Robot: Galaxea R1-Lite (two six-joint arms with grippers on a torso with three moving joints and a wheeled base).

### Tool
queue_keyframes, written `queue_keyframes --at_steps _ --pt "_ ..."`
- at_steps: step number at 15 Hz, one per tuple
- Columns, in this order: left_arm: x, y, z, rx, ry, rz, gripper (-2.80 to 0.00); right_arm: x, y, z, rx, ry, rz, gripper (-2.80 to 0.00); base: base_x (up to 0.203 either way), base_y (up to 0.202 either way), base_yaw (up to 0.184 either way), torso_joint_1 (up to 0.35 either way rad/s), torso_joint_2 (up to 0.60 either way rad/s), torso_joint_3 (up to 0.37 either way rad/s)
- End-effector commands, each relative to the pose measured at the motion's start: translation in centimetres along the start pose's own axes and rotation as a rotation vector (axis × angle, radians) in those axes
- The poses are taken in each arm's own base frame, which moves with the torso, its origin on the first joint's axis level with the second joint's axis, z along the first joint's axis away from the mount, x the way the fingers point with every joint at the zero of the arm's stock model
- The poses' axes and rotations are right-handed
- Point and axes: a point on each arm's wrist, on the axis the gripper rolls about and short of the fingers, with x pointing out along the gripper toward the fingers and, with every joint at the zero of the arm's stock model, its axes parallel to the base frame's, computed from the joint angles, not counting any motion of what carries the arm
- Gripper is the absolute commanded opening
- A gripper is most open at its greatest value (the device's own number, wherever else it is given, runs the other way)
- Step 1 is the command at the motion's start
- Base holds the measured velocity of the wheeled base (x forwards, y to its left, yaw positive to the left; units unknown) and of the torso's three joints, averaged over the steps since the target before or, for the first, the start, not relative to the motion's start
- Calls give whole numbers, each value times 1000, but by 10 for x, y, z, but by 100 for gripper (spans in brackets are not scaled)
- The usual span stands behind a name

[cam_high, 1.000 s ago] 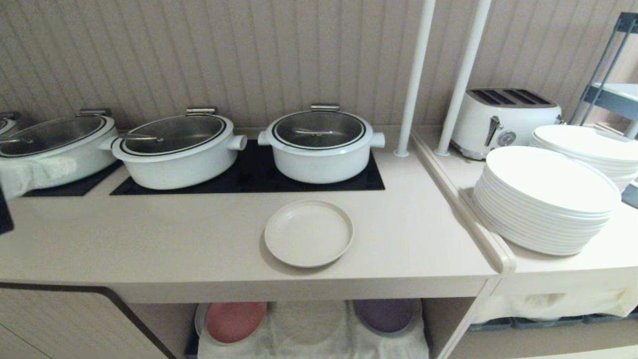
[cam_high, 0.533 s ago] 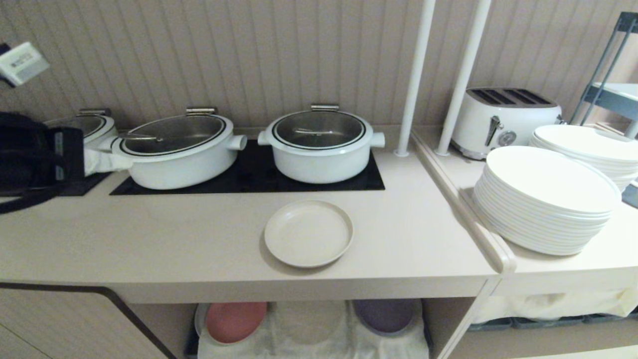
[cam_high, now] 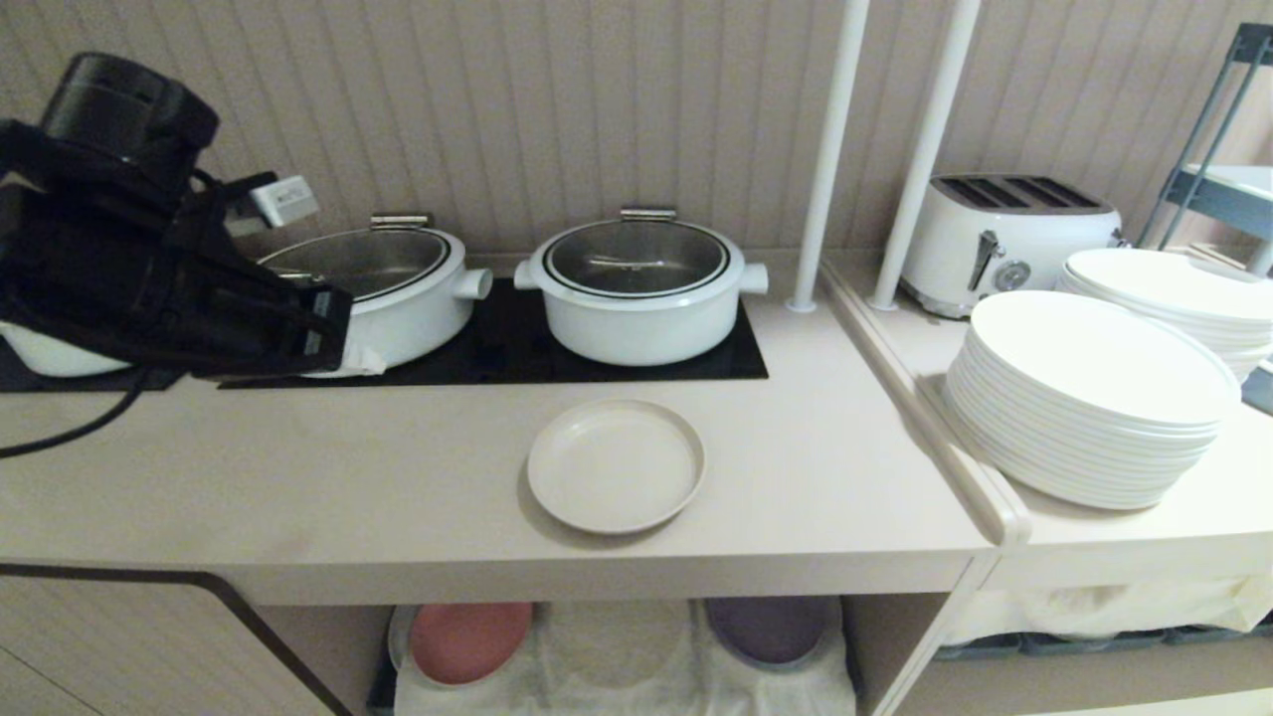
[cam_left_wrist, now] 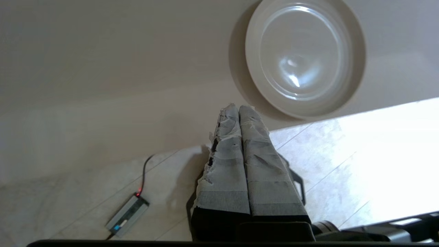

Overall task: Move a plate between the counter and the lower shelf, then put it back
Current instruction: Pick up the plate

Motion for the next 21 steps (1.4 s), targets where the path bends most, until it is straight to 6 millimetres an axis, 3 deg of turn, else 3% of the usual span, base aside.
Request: queue_keyframes --at_steps 1,6,9,13,16,21 --pt "39 -5 6 14 77 0 -280 0 0 0 1 0 0 -280 0 0 0 0 0 0" --pt "100 -19 9 57 178 34 -280 0 0 0 1 0 0 -280 0 0 0 0 0 0" --pt "123 -24 5 74 221 64 -280 0 0 0 1 0 0 -280 0 0 0 0 0 0" --pt "141 -42 7 38 216 88 -280 0 0 0 1 0 0 -280 0 0 0 0 0 0" --pt "144 -55 2 59 239 73 -280 0 0 0 1 0 0 -280 0 0 0 0 0 0" --pt "157 -63 -4 86 259 117 -280 0 0 0 1 0 0 -280 0 0 0 0 0 0"
